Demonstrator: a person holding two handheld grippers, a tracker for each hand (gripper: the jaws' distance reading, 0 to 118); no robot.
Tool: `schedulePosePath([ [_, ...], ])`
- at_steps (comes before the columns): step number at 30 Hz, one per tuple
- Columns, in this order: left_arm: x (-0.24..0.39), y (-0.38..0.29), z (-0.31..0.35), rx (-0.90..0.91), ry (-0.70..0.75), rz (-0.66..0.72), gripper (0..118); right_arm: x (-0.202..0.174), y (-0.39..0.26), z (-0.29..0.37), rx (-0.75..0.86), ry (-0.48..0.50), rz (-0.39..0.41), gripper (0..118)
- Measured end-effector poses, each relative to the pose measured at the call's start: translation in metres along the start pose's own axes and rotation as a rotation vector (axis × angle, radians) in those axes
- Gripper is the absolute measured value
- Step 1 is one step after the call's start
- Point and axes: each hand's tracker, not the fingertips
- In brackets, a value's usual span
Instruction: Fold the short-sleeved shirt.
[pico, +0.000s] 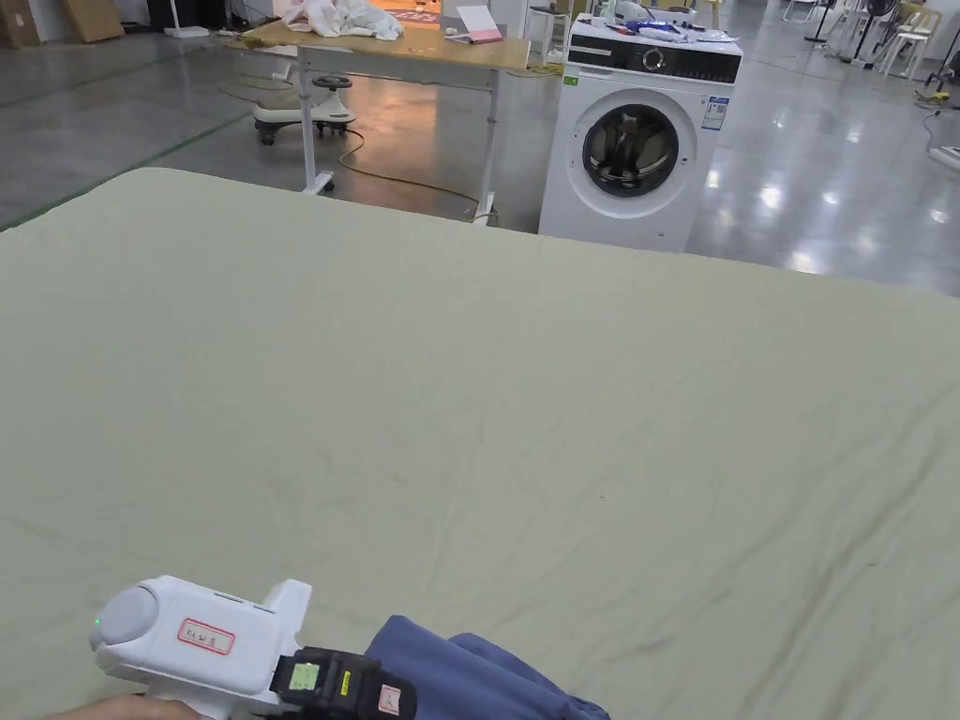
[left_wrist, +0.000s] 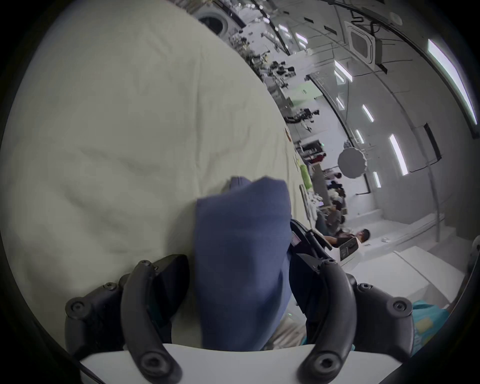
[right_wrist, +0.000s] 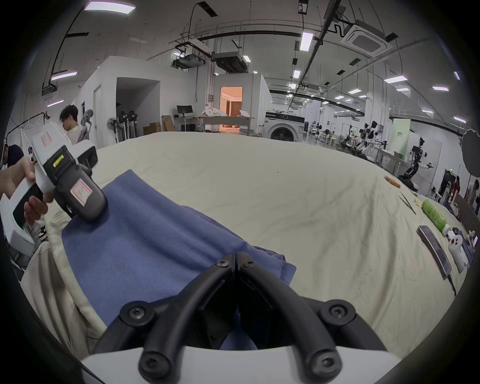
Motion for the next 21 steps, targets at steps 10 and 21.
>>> schedulePosePath([
  [10, -0.036, 0.015, -0.009, 0.090, -0.141, 0.136, 47, 0.003, 0.000, 0.001, -0.005, 0.009, 0.015, 0],
  [21, -0.028, 0.014, 0.002, 0.163, -0.115, 0.122, 23, 0.007, 0.005, 0.001, -0.007, 0.030, 0.015, 0],
])
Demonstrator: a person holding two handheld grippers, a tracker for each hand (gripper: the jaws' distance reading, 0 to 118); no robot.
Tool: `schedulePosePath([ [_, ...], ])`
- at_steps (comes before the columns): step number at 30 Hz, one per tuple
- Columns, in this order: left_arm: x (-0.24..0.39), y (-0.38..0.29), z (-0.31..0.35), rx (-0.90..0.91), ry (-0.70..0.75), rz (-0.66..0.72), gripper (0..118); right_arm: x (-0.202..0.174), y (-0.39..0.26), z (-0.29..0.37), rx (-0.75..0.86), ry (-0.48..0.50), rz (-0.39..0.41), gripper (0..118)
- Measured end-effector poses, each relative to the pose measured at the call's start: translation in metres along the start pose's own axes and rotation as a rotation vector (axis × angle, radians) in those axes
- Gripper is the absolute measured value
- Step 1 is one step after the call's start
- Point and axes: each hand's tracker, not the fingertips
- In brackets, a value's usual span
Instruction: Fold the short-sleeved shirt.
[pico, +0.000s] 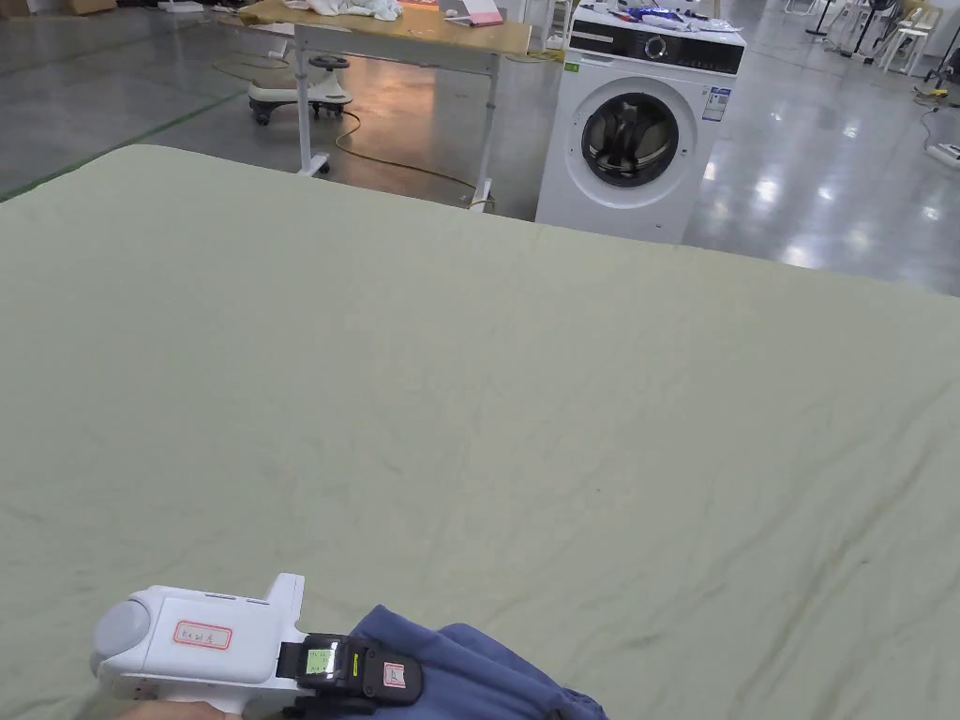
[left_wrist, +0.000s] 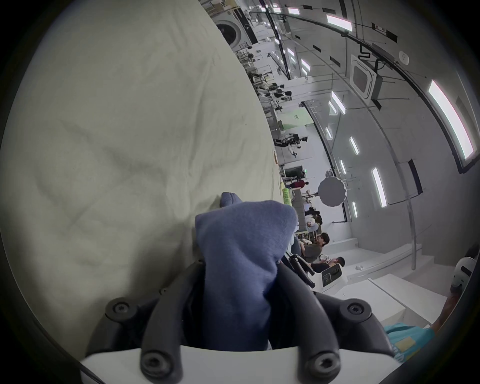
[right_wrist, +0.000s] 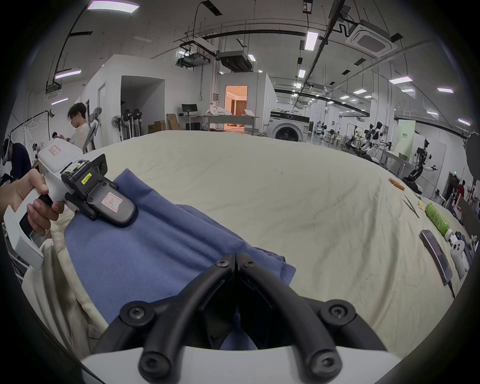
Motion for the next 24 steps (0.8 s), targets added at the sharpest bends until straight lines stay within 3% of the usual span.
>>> schedulePosePath([
  [6, 0.031, -0.058, 0.017, 0.098, -0.003, 0.055, 22, 0.002, 0.005, 0.000, 0.021, 0.016, 0.023, 0],
  [11, 0.036, -0.061, 0.047, 0.164, 0.004, 0.093, 22, 0.010, 0.025, 0.005, 0.068, 0.028, 0.008, 0],
  [18, 0.049, -0.023, 0.136, 0.237, 0.099, 0.023, 22, 0.062, 0.076, 0.004, 0.154, -0.044, -0.029, 0],
  [24, 0.056, 0.020, 0.225, 0.271, 0.274, -0.035, 22, 0.112, 0.112, 0.005, 0.228, -0.147, -0.026, 0],
])
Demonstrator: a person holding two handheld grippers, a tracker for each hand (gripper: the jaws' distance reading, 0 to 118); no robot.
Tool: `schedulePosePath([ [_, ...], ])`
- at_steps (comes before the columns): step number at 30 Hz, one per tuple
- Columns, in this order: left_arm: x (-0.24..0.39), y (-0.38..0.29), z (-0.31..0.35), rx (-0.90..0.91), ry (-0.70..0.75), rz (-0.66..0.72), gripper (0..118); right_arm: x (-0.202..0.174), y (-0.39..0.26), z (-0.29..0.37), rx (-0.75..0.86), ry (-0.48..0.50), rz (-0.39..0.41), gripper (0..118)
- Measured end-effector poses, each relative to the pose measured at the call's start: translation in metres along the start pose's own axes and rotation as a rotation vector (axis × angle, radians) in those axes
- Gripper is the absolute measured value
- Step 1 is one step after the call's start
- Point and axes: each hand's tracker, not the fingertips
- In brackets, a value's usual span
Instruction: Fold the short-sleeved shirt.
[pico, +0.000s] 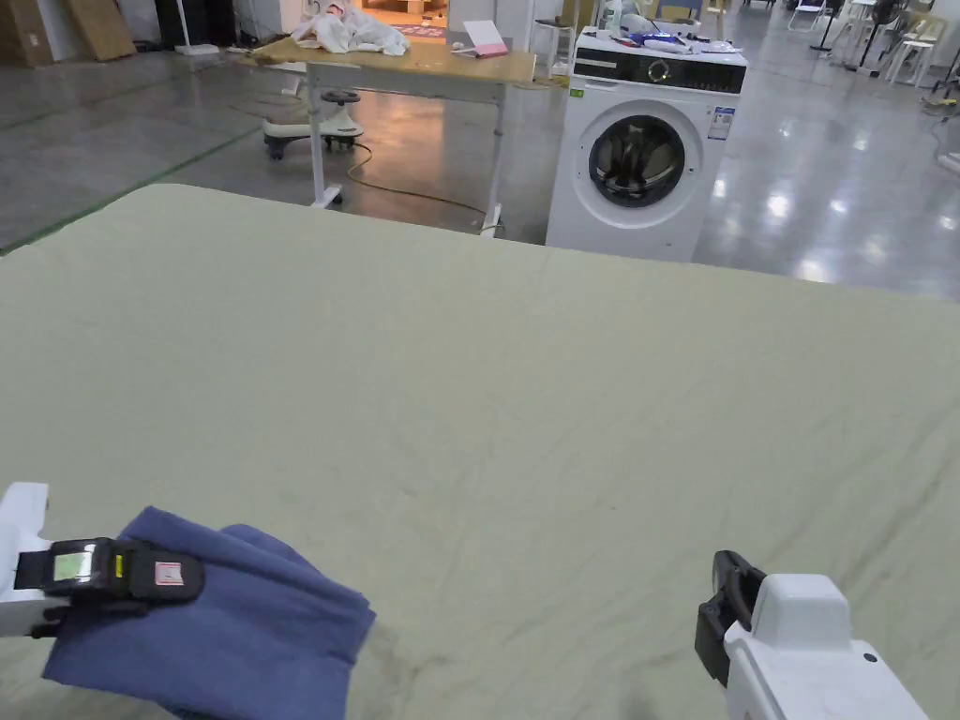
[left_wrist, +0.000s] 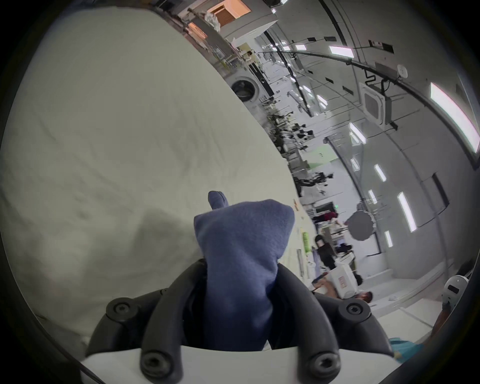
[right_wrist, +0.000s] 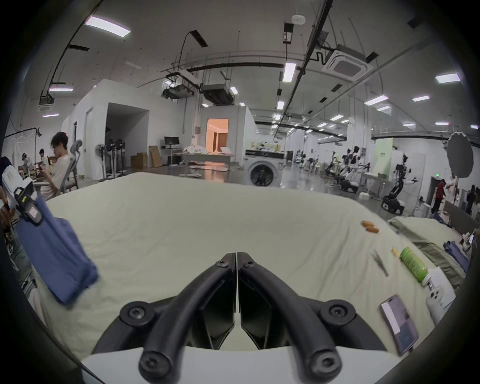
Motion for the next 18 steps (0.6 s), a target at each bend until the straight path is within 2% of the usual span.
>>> schedulePosePath([
  [2, -0.012, 0.025, 0.026, 0.012, 0.074, -0.029, 22, 0.013, 0.009, -0.003, 0.013, -0.025, -0.008, 0],
  [4, -0.025, 0.046, 0.052, 0.014, 0.106, -0.025, 22, 0.026, 0.017, -0.003, 0.024, -0.049, -0.020, 0],
  [8, -0.030, 0.064, 0.092, 0.036, 0.266, 0.009, 22, 0.040, 0.021, -0.003, 0.034, -0.084, -0.032, 0],
  [10, -0.002, 0.050, 0.097, 0.041, 0.342, 0.023, 22, 0.044, 0.021, -0.003, 0.029, -0.093, -0.035, 0],
  [18, -0.031, 0.066, 0.112, 0.001, 0.558, 0.022, 22, 0.042, 0.009, -0.004, -0.012, -0.094, -0.040, 0],
])
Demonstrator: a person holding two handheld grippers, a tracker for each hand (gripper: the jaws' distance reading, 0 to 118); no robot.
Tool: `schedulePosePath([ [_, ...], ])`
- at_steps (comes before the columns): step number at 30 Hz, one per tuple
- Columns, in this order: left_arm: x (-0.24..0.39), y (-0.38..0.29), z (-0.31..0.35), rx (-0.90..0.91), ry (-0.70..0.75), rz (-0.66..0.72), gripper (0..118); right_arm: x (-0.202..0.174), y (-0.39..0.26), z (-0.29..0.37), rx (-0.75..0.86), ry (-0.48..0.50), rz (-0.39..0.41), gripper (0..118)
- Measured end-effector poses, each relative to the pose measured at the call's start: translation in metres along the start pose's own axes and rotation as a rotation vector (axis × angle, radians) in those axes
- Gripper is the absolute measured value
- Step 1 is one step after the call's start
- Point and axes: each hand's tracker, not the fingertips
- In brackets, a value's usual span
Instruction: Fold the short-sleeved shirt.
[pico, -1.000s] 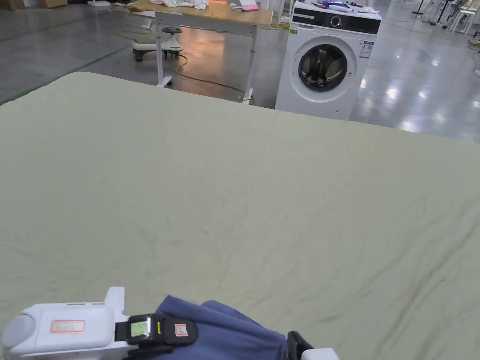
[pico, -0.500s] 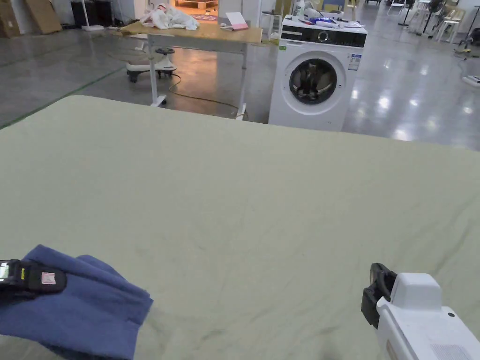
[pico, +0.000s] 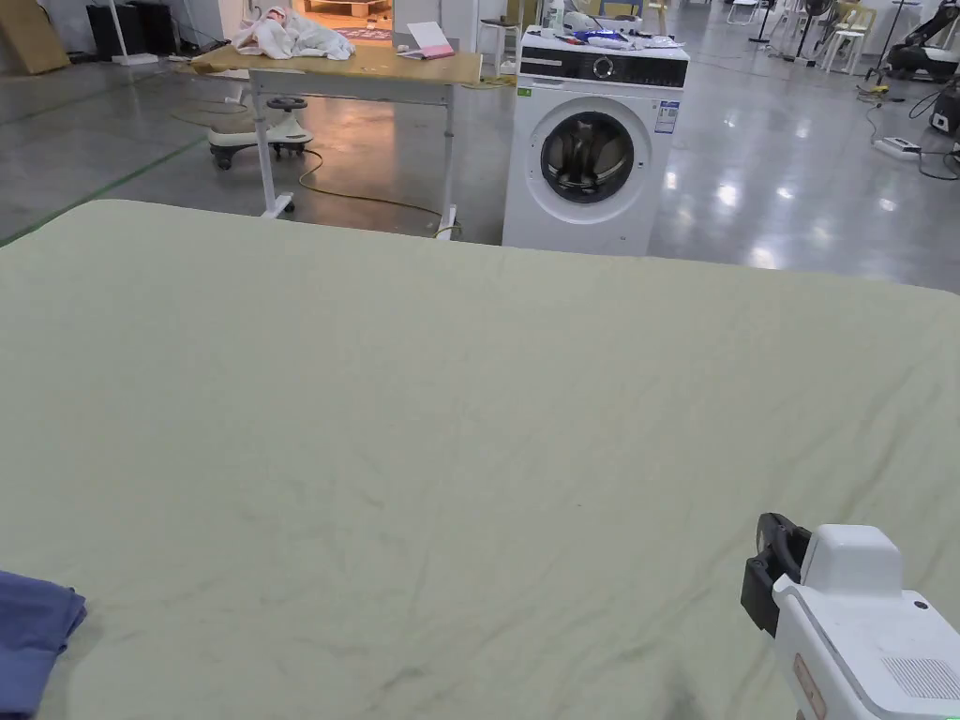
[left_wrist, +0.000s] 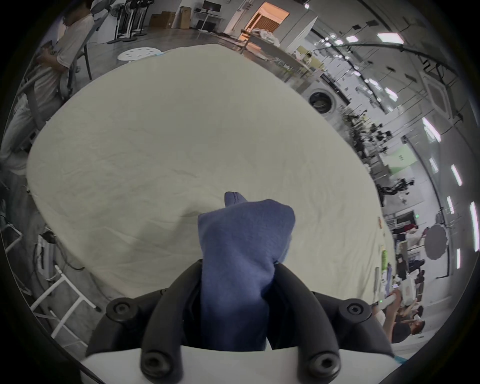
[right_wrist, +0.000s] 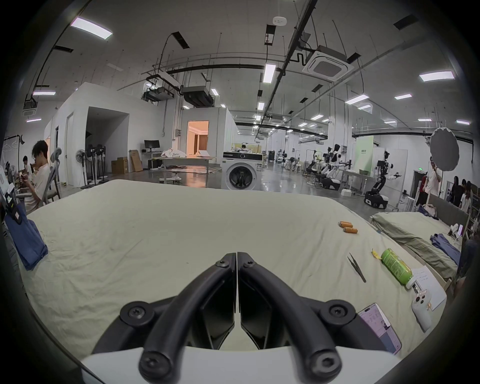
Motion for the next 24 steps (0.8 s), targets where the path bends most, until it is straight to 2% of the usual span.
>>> schedulePosePath([
  [3, -0.005, 0.004, -0.004, -0.012, 0.018, -0.010, 27, -0.001, -0.002, -0.001, -0.004, 0.002, 0.000, 0],
  [5, -0.005, 0.003, -0.005, -0.003, 0.050, -0.024, 49, -0.001, -0.002, -0.002, -0.005, 0.003, -0.003, 0],
  [6, -0.006, 0.002, -0.004, 0.010, 0.117, -0.043, 61, -0.001, -0.002, -0.002, -0.005, 0.004, -0.003, 0],
  [7, -0.011, 0.007, -0.005, 0.022, 0.165, -0.050, 67, -0.001, -0.002, -0.002, -0.005, 0.003, -0.003, 0],
  [11, -0.016, 0.009, 0.005, 0.059, 0.301, -0.039, 68, 0.001, -0.001, -0.001, -0.001, 0.004, -0.004, 0],
  [13, -0.011, 0.006, 0.015, 0.118, 0.377, -0.083, 67, 0.002, -0.001, 0.000, 0.000, 0.005, -0.007, 0],
  [15, -0.004, 0.002, 0.020, 0.187, 0.390, -0.104, 67, 0.001, -0.002, 0.001, 0.000, 0.008, -0.006, 0],
  [17, 0.005, -0.006, 0.021, 0.251, 0.333, -0.142, 67, 0.000, -0.003, 0.001, 0.000, 0.013, -0.009, 0],
  [18, 0.012, -0.012, 0.019, 0.304, 0.327, -0.172, 65, 0.000, -0.003, 0.002, 0.000, 0.016, -0.013, 0],
  [20, 0.025, -0.024, 0.010, 0.366, 0.271, -0.202, 55, -0.003, -0.005, 0.002, 0.000, 0.021, -0.016, 0],
  [24, 0.073, -0.067, -0.017, 0.458, 0.219, -0.252, 12, -0.006, -0.007, 0.002, 0.001, 0.034, -0.023, 0],
])
